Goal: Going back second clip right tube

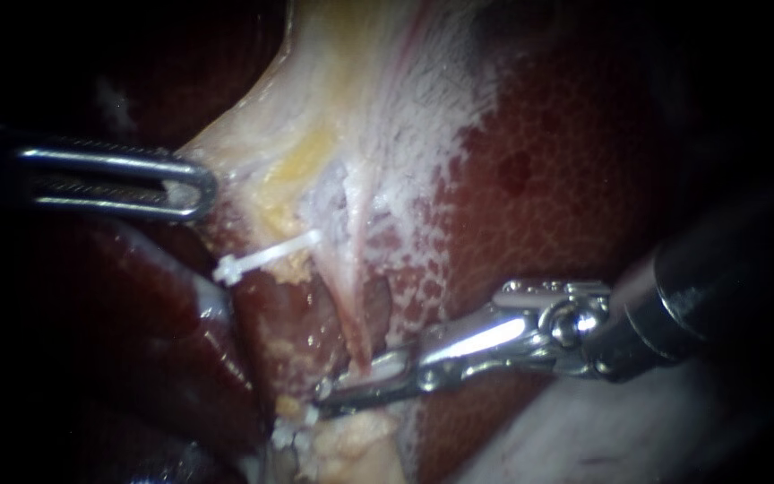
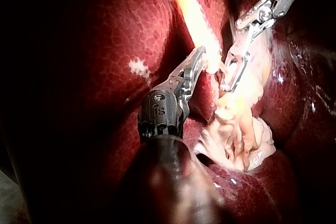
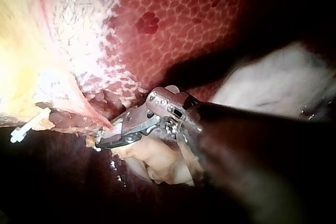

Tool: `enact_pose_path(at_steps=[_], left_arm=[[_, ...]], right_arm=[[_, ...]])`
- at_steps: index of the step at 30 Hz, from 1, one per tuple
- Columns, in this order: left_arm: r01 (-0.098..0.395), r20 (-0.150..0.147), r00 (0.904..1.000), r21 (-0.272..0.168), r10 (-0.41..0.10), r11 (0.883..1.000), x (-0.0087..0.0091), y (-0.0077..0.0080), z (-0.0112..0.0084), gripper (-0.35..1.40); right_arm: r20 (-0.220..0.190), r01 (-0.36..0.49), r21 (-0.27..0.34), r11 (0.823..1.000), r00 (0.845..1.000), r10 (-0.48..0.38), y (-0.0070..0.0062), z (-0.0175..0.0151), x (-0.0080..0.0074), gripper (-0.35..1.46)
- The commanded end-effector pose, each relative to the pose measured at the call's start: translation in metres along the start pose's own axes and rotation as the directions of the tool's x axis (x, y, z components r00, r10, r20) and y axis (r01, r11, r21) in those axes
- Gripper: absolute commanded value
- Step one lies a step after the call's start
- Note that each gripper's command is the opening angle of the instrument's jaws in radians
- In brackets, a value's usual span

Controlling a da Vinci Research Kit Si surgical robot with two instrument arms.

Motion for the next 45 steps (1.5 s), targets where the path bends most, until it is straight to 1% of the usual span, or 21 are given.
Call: enact_pose_path(at_steps=[1,10,12,13,14,16,17,18,21,22,24,25,28,30,32,33,34,36,37,40,45], left_arm=[[0.0,0.0,1.0,0.001,0.0,1.0,0.0,0.0,0.0,-0.35],[0.0,0.0,1.0,0.001,0.0,1.0,0.0,0.0001,0.0001,-0.35],[0.0,0.0,1.0,0.001,0.0,1.0,0.0,0.0001,0.0001,-0.35],[0.0,0.0,1.0,0.001,0.0,1.0,0.0,0.0001,0.0001,-0.35],[0.0,0.0,1.0,0.001,0.0,1.0,0.0,0.0001,0.0001,-0.35],[0.0,0.0,1.0,0.001,0.0,1.0,0.0,0.0001,0.0,-0.35],[-0.001,0.0,1.0,0.001,0.001,1.0,0.0,0.0001,0.0,-0.35],[-0.001,0.0,1.0,0.001,0.001,1.0,0.0001,0.0001,0.0,-0.35],[-0.001,0.0,1.0,0.001,0.001,1.0,0.0001,0.0001,0.0,-0.35],[-0.001,0.0,1.0,0.001,0.001,1.0,0.0001,0.0001,0.0,-0.35],[-0.001,0.0,1.0,0.001,0.001,1.0,0.0001,0.0001,0.0,-0.35],[-0.001,0.0,1.0,0.001,0.001,1.0,0.0001,0.0001,0.0,-0.35],[-0.001,0.0,1.0,0.001,0.001,1.0,0.0001,0.0001,0.0,-0.35],[-0.001,0.0,1.0,0.001,0.001,1.0,0.0001,0.0001,0.0,-0.35],[-0.001,0.0,1.0,0.001,0.001,1.0,0.0001,0.0001,0.0,-0.35],[-0.001,0.0,1.0,0.001,0.001,1.0,0.0001,0.0001,0.0,-0.35],[-0.001,0.0,1.0,0.001,0.001,1.0,0.0001,0.0001,0.0,-0.35],[-0.001,0.0,1.0,0.001,0.001,1.0,0.0001,0.0001,-0.0001,-0.35],[-0.001,0.0,1.0,0.001,0.001,1.0,0.0001,0.0001,-0.0001,-0.35],[-0.001,0.0,1.0,0.001,0.001,1.0,0.0001,0.0001,-0.0001,-0.35],[-0.001,0.0,1.0,0.001,0.001,1.0,0.0002,0.0001,-0.0001,-0.35]], right_arm=[[0.0,-0.001,0.0,1.0,1.0,0.001,0.0,0.0,0.0,-0.35],[-0.004,-0.001,0.004,1.0,1.0,0.001,0.0,0.0,0.0,-0.35],[-0.017,0.0,0.017,1.0,1.0,0.001,-0.0001,0.0,0.0,-0.35],[-0.03,-0.001,0.029,1.0,1.0,0.001,-0.0002,0.0001,0.0002,-0.26],[-0.04,-0.001,0.033,0.999,0.999,0.003,-0.0004,0.0002,0.0003,-0.06],[-0.052,0.048,0.026,0.999,0.998,-0.047,-0.0008,0.0004,0.0009,0.27],[-0.058,0.064,0.02,0.998,0.996,-0.062,-0.0011,0.0006,0.0012,0.4],[-0.065,0.079,0.012,0.997,0.995,-0.078,-0.0014,0.0007,0.0014,0.48],[-0.077,0.145,-0.005,0.989,0.986,-0.145,-0.0022,0.001,0.0018,0.57],[-0.081,0.174,-0.012,0.985,0.981,-0.174,-0.0023,0.0012,0.0019,0.58],[-0.092,0.246,-0.038,0.968,0.964,-0.249,-0.0024,0.0014,0.0019,0.59],[-0.093,0.269,-0.044,0.962,0.958,-0.272,-0.0024,0.0014,0.0019,0.59],[-0.092,0.315,-0.05,0.948,0.944,-0.318,-0.0021,0.0014,0.0016,0.59],[-0.09,0.349,-0.054,0.935,0.931,-0.353,-0.0018,0.0014,0.0014,0.59],[-0.089,0.383,-0.058,0.922,0.918,-0.387,-0.0015,0.0014,0.0013,0.59],[-0.087,0.416,-0.061,0.907,0.904,-0.42,-0.0014,0.0013,0.0013,0.59],[-0.086,0.432,-0.063,0.9,0.896,-0.436,-0.0013,0.0013,0.0012,0.59],[-0.085,0.454,-0.065,0.889,0.885,-0.458,-0.0011,0.0013,0.0011,0.59],[-0.084,0.455,-0.064,0.888,0.884,-0.459,-0.0011,0.0013,0.0009,0.59],[-0.083,0.495,-0.068,0.866,0.862,-0.499,-0.0007,0.0015,0.0003,0.59],[-0.079,0.502,-0.069,0.862,0.858,-0.507,0.0001,0.0017,-0.001,0.59]])
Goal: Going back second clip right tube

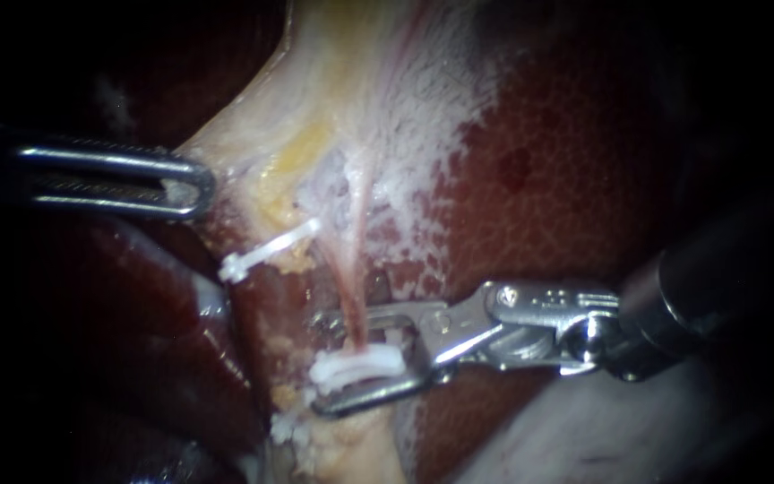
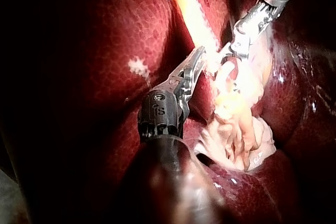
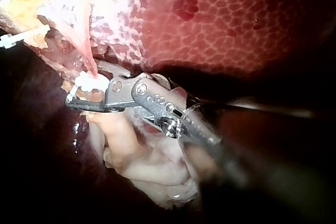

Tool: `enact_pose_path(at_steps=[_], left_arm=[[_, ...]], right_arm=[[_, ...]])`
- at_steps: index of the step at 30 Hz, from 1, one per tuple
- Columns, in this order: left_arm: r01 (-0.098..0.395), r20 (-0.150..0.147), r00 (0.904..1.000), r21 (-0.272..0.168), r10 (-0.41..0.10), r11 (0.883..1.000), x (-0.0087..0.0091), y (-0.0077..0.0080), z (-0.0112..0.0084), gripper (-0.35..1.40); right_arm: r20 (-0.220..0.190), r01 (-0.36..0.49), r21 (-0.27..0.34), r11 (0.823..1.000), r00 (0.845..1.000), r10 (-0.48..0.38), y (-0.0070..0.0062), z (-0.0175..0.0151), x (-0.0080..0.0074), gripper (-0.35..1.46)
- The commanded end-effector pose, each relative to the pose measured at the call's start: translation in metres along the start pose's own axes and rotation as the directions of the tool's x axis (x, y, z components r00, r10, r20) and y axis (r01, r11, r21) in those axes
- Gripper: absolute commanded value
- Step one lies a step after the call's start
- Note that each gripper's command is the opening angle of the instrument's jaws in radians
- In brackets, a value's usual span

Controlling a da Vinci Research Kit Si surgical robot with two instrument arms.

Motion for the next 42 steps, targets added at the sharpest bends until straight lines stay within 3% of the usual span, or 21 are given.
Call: enact_pose_path(at_steps=[1,13,21,29,42], left_arm=[[0.0,0.0,1.0,-0.001,0.0,1.0,0.0,0.0,0.0,-0.35],[-0.003,0.001,1.0,-0.002,0.003,1.0,0.0005,0.0003,0.0003,-0.35],[-0.004,0.002,1.0,-0.004,0.004,1.0,0.0008,0.0003,0.0006,-0.35],[-0.006,0.003,1.0,-0.005,0.006,1.0,0.001,0.0005,0.0009,-0.35],[-0.014,0.002,0.9999,0.001,0.014,1.0,0.0021,0.0021,0.0027,-0.35]], right_arm=[[0.0,0.0,-0.001,1.0,1.0,0.0,-0.0001,-0.0003,-0.0003,0.59],[0.024,-0.004,-0.003,1.0,1.0,0.004,-0.0007,-0.005,-0.0001,0.59],[0.003,0.023,-0.086,0.996,1.0,-0.023,-0.0012,-0.0094,0.001,0.6],[-0.002,0.056,-0.124,0.991,0.998,-0.057,-0.0012,-0.0129,0.0026,0.6],[-0.004,0.053,-0.128,0.99,0.999,-0.054,-0.0015,-0.0148,0.003,0.6]])
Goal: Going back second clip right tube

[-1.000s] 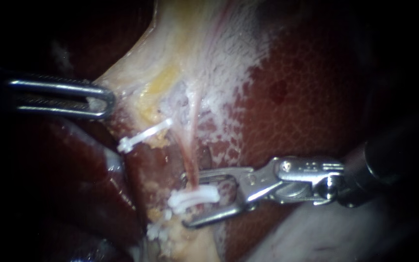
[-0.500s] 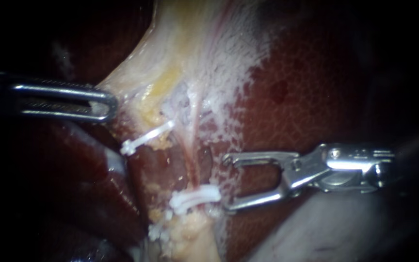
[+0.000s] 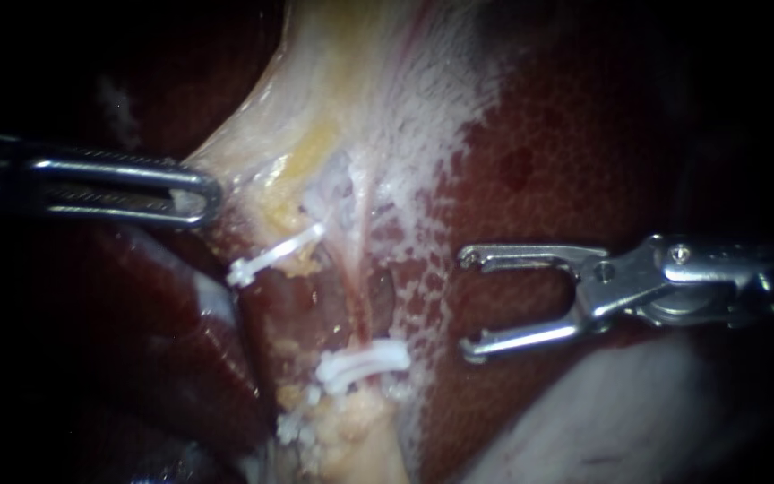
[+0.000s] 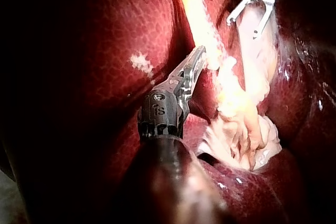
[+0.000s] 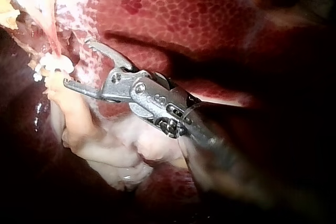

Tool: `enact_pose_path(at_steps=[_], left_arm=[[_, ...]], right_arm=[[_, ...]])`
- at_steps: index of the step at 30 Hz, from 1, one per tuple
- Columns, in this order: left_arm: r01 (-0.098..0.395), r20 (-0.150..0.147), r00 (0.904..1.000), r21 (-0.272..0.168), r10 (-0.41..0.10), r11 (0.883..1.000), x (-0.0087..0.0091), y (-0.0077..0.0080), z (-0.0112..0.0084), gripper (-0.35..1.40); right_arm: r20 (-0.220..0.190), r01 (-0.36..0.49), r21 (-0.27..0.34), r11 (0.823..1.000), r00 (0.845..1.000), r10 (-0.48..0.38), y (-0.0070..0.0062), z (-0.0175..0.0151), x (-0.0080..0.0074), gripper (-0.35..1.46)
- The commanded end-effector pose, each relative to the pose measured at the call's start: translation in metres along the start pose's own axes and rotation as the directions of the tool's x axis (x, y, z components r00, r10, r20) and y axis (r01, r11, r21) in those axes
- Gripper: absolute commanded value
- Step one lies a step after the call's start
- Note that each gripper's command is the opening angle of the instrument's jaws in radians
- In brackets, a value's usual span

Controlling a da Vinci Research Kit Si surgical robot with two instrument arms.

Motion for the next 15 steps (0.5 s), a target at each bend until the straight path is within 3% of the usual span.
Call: enact_pose_path(at_steps=[1,7,15], left_arm=[[-0.002,0.003,1.0,0.004,0.002,1.0,0.0002,0.0004,0.0004,-0.35],[-0.012,-0.014,0.9998,0.003,0.012,1.0,0.0014,0.0019,0.0023,-0.35],[-0.018,-0.032,0.9993,0.014,0.018,1.0,0.0025,0.0014,0.0049,-0.35]], right_arm=[[0.0,0.0,0.002,1.0,1.0,0.0,0.0,-0.0001,0.0,0.6],[0.0,0.001,0.004,1.0,1.0,-0.001,-0.0002,-0.0005,-0.0002,0.6],[0.0,0.001,0.004,1.0,1.0,-0.001,-0.0004,-0.0006,-0.0002,0.6]])
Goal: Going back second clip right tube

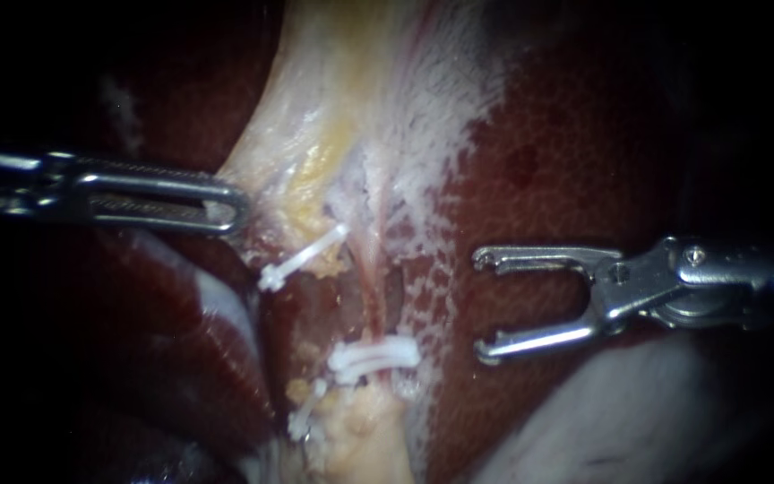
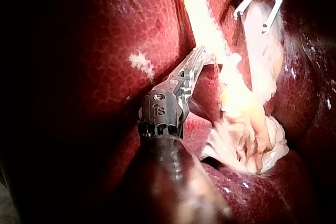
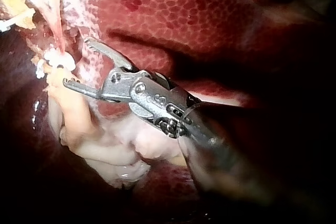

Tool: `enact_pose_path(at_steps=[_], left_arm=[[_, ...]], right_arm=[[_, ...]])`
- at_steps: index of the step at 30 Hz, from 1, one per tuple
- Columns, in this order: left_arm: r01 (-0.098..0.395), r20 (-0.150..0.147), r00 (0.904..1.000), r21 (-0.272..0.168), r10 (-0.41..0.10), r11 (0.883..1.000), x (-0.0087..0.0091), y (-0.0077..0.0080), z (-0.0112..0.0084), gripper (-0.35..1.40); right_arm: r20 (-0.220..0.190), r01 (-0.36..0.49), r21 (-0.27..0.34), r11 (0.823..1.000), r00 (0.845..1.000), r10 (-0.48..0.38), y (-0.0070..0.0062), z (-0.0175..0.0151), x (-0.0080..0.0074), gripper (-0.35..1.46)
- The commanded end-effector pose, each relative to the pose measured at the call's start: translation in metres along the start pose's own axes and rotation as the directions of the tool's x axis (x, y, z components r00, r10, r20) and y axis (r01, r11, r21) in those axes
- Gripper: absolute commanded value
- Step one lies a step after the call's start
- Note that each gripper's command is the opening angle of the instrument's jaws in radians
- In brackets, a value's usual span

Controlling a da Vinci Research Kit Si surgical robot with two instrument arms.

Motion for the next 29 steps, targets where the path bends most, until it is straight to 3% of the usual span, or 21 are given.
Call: enact_pose_path(at_steps=[1,12,29], left_arm=[[0.0,-0.003,1.0,0.003,0.0,1.0,0.0001,-0.0001,0.0003,-0.35],[-0.005,-0.021,0.9998,0.013,0.006,1.0,0.0006,-0.0005,0.0029,-0.35],[-0.008,-0.027,0.9996,0.012,0.008,1.0,0.0006,-0.0001,0.0034,-0.35]], right_arm=[[0.0,0.0,0.0,1.0,1.0,0.0,0.0,0.0,0.0,0.6],[0.0,0.0,0.001,1.0,1.0,0.0,-0.0001,-0.0003,0.0,0.6],[0.0,-0.001,0.0,1.0,1.0,0.001,0.0,-0.0003,0.0,0.6]])
